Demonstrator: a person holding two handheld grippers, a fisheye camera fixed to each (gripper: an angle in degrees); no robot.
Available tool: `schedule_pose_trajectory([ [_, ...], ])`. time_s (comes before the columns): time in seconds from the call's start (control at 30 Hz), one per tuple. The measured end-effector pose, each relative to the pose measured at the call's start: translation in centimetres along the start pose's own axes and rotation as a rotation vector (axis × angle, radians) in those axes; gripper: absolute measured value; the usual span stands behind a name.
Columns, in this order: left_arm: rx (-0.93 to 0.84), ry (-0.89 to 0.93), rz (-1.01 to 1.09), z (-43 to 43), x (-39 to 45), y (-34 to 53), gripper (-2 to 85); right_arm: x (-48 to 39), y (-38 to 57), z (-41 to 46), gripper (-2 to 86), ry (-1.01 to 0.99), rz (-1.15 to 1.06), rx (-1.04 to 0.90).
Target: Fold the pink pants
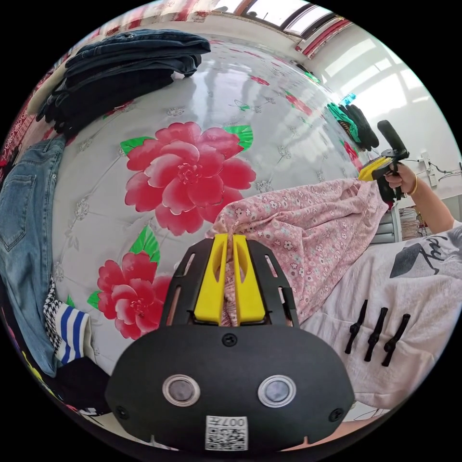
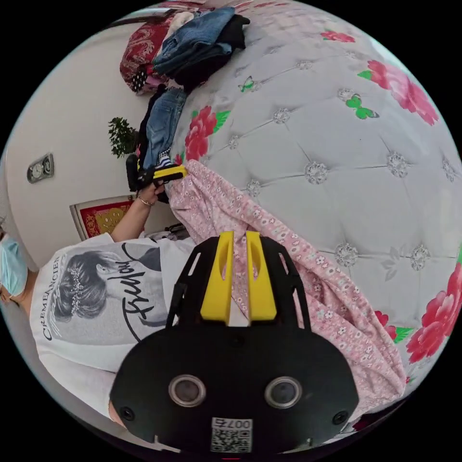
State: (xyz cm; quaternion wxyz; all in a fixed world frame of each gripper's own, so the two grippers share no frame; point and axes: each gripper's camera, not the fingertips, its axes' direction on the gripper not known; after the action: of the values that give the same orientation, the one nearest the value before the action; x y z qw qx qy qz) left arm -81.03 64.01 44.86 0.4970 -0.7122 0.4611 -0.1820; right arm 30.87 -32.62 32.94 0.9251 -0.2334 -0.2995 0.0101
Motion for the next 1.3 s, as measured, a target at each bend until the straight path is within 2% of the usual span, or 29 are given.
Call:
schedule_pose_trajectory([
  [0.07,-0.001,0.000,0.000,0.0,-0.3,-0.2,-0.6,2.3,-1.3,1.2,4.9,-0.092,0.120,-0.040],
  [0.17,-0.006,-0.005,0.007,0.0,-0.8,-0.7,-0.6,4.1,-2.2,4.5,5.8,-0.112,0.207,-0.172],
  [0.23,-0.007,-0.004,0.010,0.0,-1.3,-0.9,-0.6,5.0,-2.6,5.6,5.7,-0.168,0.247,-0.188],
  [0.4,-0.003,0.012,0.000,-0.2,-2.6,-1.3,-0.7,6.4,-2.6,5.6,2.4,-0.280,0.270,-0.125],
  [0.47,0.003,0.014,-0.004,-0.5,-3.0,-1.4,-0.7,5.9,-1.8,3.4,0.9,-0.349,0.201,0.009],
  [0.57,0.014,0.028,-0.020,-0.9,-3.9,-1.5,-0.7,5.5,-0.9,1.3,0.9,-0.395,0.144,0.102],
  [0.77,-0.001,0.014,-0.013,-0.7,-4.9,-2.0,-0.7,6.3,0.3,3.6,4.6,-0.201,0.224,-0.095],
  [0.93,0.001,0.023,-0.025,-0.6,-6.1,-2.2,-0.7,7.5,1.0,6.9,4.4,-0.376,0.283,-0.142],
  [1.0,0.001,0.026,-0.030,-0.6,-6.5,-2.2,-0.7,7.6,1.4,7.1,3.0,-0.387,0.272,-0.092],
  [1.13,0.002,0.025,-0.033,-0.9,-7.3,-2.3,-0.7,6.2,4.0,4.3,0.9,-0.422,0.135,0.143],
  [1.3,0.056,0.086,-0.076,-2.1,-8.8,-2.7,-0.7,3.5,7.8,0.6,0.2,-0.296,-0.027,0.343],
])
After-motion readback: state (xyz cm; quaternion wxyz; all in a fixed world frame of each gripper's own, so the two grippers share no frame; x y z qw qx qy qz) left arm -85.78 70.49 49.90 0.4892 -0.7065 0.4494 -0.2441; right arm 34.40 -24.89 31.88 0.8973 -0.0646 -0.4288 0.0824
